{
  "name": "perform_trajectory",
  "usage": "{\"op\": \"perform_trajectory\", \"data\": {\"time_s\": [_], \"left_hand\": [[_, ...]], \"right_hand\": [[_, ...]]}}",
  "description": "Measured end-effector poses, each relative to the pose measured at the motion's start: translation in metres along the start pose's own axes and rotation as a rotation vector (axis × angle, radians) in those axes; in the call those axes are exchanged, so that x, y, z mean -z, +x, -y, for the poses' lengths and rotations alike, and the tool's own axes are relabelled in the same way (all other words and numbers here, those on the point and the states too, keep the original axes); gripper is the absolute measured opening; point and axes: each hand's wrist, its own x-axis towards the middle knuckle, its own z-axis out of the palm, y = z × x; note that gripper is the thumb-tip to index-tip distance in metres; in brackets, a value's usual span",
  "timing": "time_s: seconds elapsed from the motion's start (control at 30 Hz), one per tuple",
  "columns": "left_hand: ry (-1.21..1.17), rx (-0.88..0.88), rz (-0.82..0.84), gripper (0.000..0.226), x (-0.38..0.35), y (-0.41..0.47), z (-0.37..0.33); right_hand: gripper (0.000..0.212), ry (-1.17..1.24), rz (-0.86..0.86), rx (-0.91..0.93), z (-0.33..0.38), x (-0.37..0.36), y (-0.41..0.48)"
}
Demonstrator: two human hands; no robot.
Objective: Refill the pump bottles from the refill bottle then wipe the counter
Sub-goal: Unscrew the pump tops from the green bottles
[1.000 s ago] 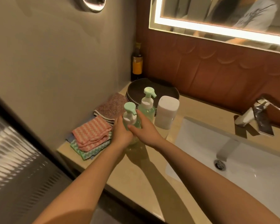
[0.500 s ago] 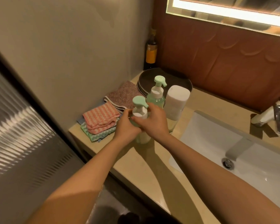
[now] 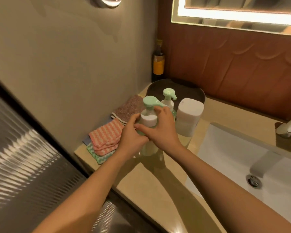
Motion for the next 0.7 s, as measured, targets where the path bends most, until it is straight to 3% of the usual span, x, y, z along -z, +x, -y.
{"op": "perform_trajectory", "data": {"time_s": [0.2,0.5,0.7], "left_hand": [[0.01,-0.132,-0.028,0.07,-0.002,-0.003,0.024],[-0.148,-0.299,-0.145,0.071,-0.031,-0.018,0.068],[-0.152,-0.317,-0.213,0.067,-0.048,-0.031,0.09]], "right_hand": [[0.06,0.124,-0.025,-0.023,-0.017,-0.004,0.003],[0.058,0.198,-0.039,0.14,-0.044,-0.012,-0.025],[0.049,0.248,0.008,0.177,-0.052,-0.007,-0.046]]}}
